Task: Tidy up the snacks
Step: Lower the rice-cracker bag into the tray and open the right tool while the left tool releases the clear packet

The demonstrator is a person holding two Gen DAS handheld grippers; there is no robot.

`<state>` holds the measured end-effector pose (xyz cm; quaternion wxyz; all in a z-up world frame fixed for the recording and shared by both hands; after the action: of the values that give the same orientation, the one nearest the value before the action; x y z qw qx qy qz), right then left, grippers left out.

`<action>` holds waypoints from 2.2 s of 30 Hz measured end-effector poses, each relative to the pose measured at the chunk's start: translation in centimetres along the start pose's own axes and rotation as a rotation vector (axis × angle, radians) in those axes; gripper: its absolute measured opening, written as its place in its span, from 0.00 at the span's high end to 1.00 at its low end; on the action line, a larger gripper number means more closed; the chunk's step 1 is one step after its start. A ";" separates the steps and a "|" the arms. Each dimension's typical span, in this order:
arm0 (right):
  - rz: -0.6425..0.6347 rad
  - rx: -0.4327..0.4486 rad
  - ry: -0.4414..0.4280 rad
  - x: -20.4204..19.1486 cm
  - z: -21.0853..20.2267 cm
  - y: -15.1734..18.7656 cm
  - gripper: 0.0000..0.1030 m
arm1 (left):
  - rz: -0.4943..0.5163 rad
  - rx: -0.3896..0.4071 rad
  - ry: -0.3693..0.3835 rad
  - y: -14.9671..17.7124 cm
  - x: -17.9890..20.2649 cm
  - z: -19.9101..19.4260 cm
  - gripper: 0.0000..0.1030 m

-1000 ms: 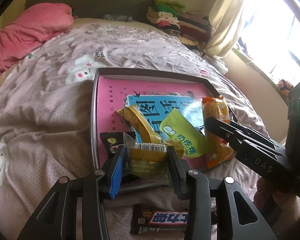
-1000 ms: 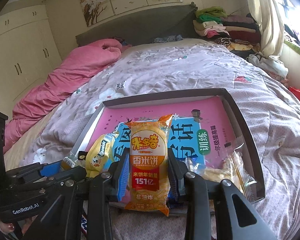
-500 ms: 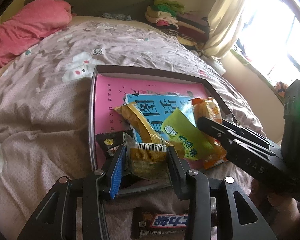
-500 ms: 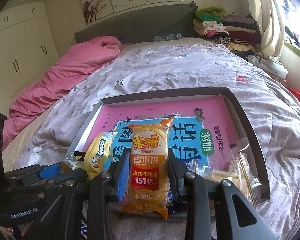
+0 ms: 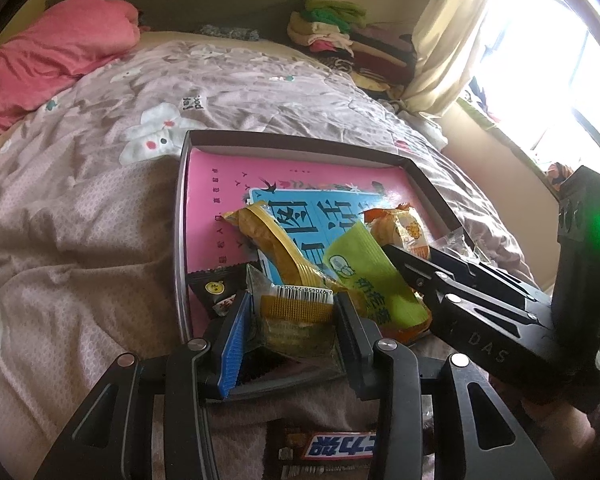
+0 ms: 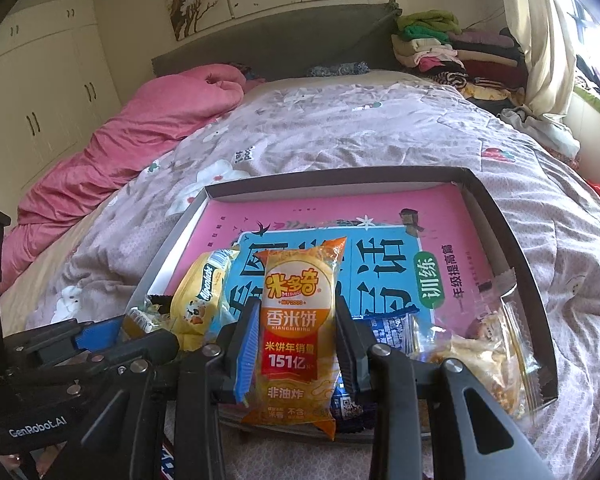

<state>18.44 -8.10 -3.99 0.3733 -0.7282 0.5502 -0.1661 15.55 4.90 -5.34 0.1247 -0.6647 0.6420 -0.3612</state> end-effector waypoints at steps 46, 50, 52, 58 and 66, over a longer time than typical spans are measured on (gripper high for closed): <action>0.009 -0.023 0.028 0.8 -1.8 1.3 0.62 | -0.003 -0.018 0.013 0.4 0.1 -0.4 0.46; 0.008 -0.017 0.036 0.8 -2.2 1.2 0.62 | 0.000 -0.011 0.016 0.2 0.3 -0.7 0.42; 0.010 -0.016 0.038 0.9 -2.4 1.0 0.61 | 0.003 -0.007 0.015 0.1 0.3 -0.9 0.41; 0.019 -0.009 0.043 1.2 -2.8 0.8 0.61 | -0.004 0.000 0.019 0.0 0.2 -1.3 0.37; 0.026 0.012 0.037 1.4 -3.9 0.4 0.58 | -0.006 0.020 0.020 -0.4 -0.1 -2.1 0.32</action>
<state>16.03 -10.86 -1.91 0.3697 -0.7154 0.5655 -0.1782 14.50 5.67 -3.62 0.1241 -0.6617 0.6375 -0.3746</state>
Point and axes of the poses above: each gripper's, at about its wrist camera, not at the fingertips, and z roughly the way its jaws point, x to its right, y to its underside, the point moved 3 cm from there along z, roughly the way its jaws point, and after that the axes turned 1 degree about -z, right-handed, at the moved point
